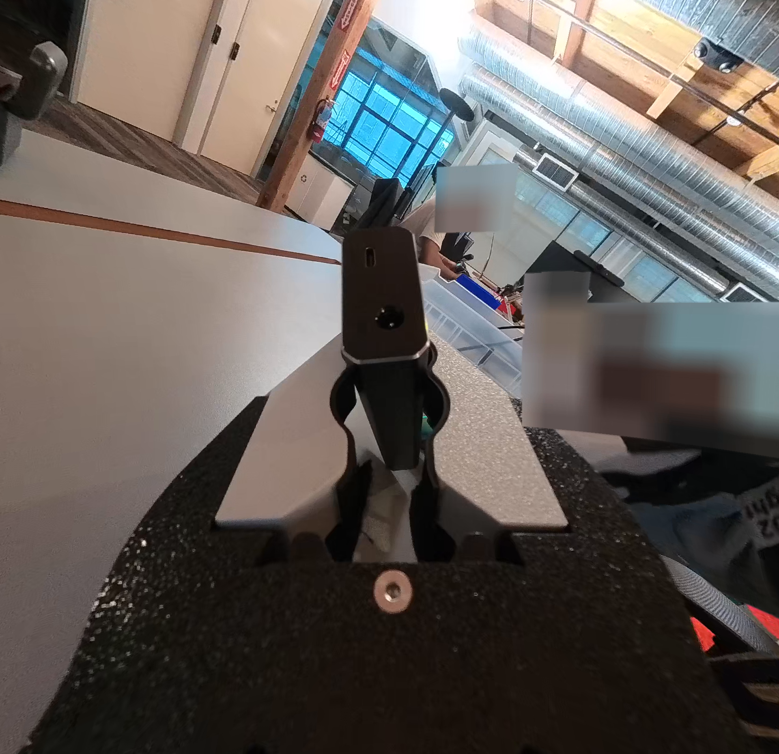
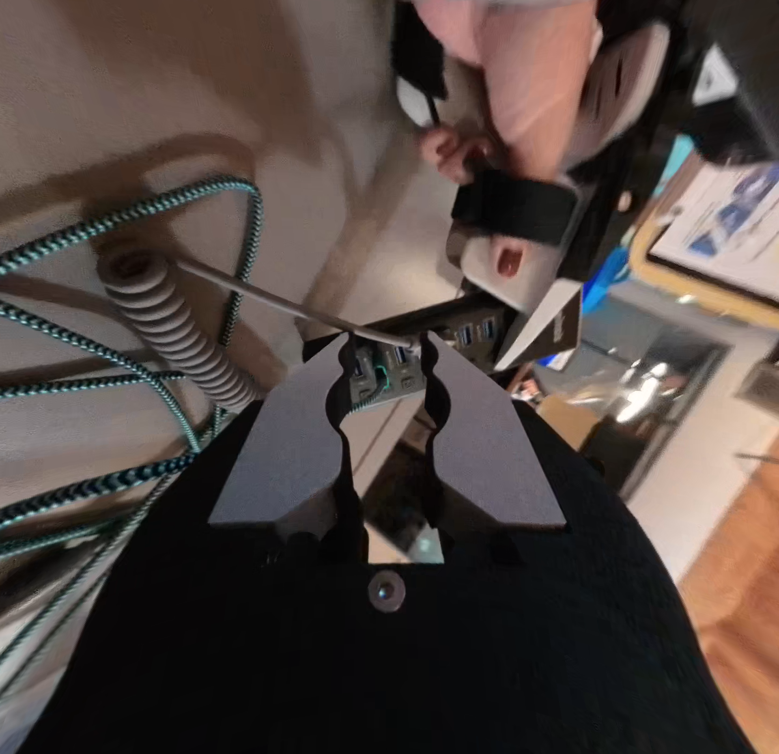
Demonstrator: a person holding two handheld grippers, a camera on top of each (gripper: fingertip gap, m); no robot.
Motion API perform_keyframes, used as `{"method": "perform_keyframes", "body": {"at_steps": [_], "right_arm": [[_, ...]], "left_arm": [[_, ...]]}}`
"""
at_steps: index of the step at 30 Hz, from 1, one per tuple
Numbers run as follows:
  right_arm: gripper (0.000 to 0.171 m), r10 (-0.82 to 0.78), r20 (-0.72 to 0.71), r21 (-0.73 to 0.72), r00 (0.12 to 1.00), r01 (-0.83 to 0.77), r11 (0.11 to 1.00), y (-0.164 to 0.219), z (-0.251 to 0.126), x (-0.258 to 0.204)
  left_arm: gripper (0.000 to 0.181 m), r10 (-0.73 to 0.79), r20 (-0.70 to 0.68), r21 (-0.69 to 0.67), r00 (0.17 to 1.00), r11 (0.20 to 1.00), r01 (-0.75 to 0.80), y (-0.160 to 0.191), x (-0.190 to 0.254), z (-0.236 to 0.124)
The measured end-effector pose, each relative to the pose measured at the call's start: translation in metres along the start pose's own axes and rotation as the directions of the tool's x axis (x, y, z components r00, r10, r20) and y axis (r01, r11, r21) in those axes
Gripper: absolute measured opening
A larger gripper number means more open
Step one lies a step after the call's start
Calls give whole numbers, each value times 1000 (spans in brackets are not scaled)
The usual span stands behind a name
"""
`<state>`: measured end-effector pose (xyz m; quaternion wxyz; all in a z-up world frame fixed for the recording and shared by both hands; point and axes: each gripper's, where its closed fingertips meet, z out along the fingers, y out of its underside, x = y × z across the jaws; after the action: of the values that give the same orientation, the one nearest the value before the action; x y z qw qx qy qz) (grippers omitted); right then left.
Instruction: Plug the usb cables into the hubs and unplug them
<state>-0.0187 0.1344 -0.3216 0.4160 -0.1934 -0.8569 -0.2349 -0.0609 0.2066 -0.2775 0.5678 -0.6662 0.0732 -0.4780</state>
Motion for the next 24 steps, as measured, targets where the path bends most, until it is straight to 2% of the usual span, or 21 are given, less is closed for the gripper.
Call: {"method": "perform_keyframes", "body": {"at_steps": [3,6,10,13,15,18,24], "right_arm": [[31,-170,-13,-8,985,170,985,-12,4,-4],[34,-173,-5,-22,985,173,985,-12,4,-2],[34,72,8,-45,997,-72,996,9,-1,9],[30,377,61,-113,924,-369,922,33,2,9],[29,484,103,-112,869,-473,874,35,5,7],[28,427,120,-140,896,-410,901,36,11,4],[22,131,67,-282,989,-107,953,38,23,7]], "left_arm": [[26,-4,1,0,1000,1000,4,0,0,0],[26,-4,5,2,1000,1000,4,0,-1,0],[26,-9,24,10,1000,1000,9,-1,-4,-1],[26,-20,38,14,999,1000,19,-2,-7,-1],[26,-25,44,16,999,1000,24,-2,-8,-1],[26,-31,46,16,998,999,30,-2,-9,-1],[27,-35,45,18,998,999,34,-3,-10,-2]]}}
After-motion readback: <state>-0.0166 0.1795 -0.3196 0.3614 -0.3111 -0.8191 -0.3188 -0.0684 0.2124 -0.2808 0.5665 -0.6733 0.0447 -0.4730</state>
